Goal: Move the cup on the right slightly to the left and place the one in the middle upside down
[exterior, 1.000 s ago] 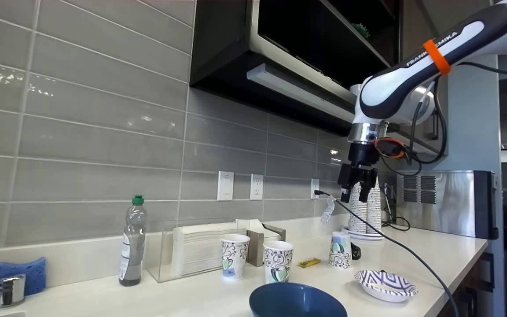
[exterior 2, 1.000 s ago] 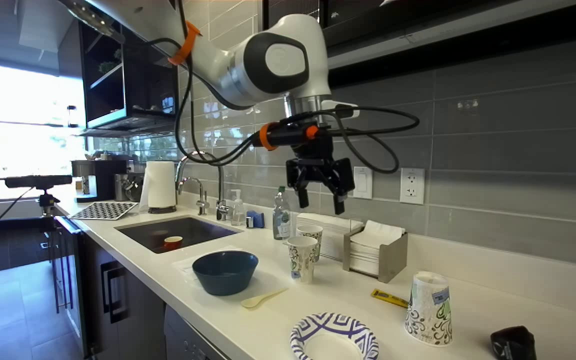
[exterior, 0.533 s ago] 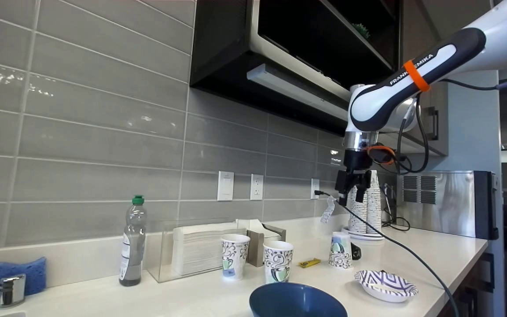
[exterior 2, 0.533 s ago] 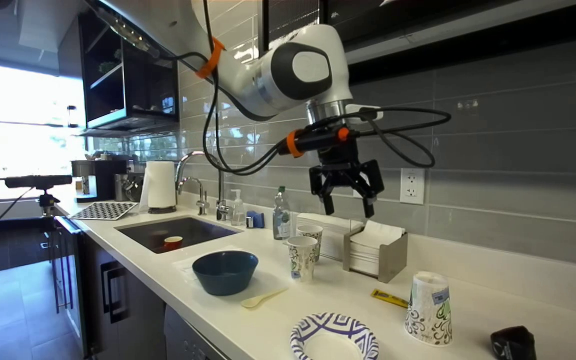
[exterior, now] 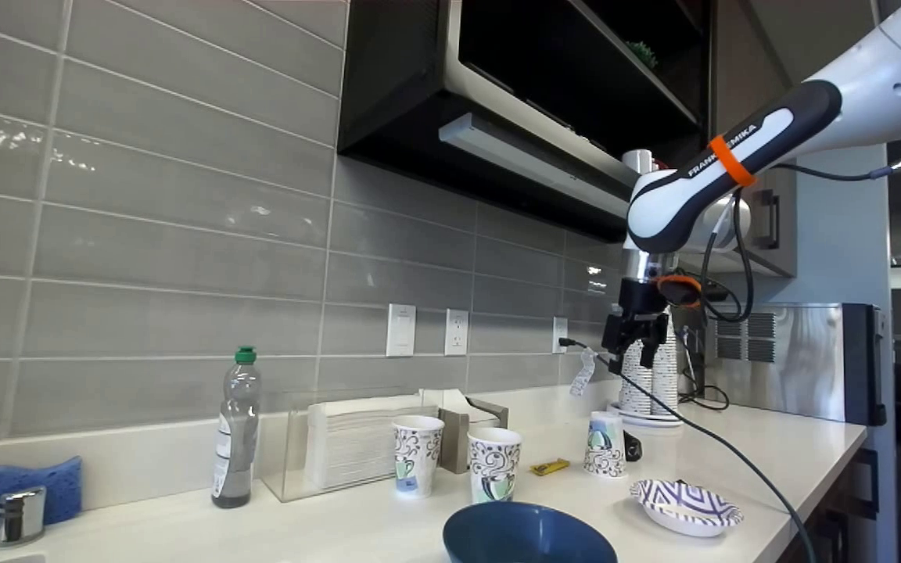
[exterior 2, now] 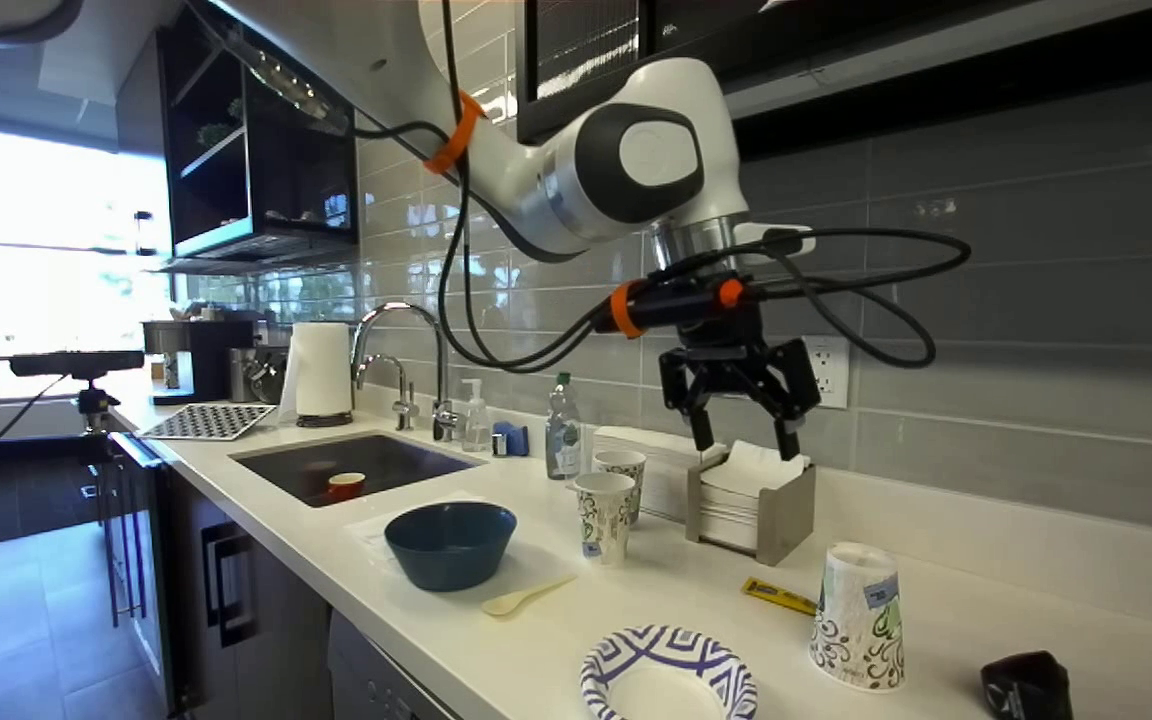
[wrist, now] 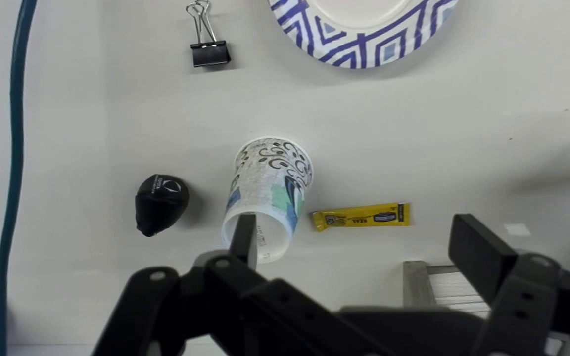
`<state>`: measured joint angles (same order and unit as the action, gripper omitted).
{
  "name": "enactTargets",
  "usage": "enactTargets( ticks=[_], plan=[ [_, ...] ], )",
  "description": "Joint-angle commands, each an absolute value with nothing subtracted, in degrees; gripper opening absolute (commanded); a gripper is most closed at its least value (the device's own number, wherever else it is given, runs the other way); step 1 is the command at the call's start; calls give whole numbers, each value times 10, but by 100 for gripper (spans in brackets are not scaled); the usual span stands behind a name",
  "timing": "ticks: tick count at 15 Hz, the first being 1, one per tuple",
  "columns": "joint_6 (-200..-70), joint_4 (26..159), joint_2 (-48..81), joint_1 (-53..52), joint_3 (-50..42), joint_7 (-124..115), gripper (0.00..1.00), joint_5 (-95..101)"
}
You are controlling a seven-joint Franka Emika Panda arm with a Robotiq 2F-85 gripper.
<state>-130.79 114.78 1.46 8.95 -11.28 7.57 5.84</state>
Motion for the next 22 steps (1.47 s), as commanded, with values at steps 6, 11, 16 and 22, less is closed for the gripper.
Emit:
enactTargets(
  ticks=[6, 11, 16, 22],
  plan=[
    [-1313, 1061, 128, 120, -108, 101, 100, 6],
    [-1309, 1016, 169, 131, -107, 112, 100, 0],
    [-1305, 981, 204, 143, -103, 122, 100, 0],
    [-1280, 947, 236, 156, -96, 128, 100, -10]
  ],
)
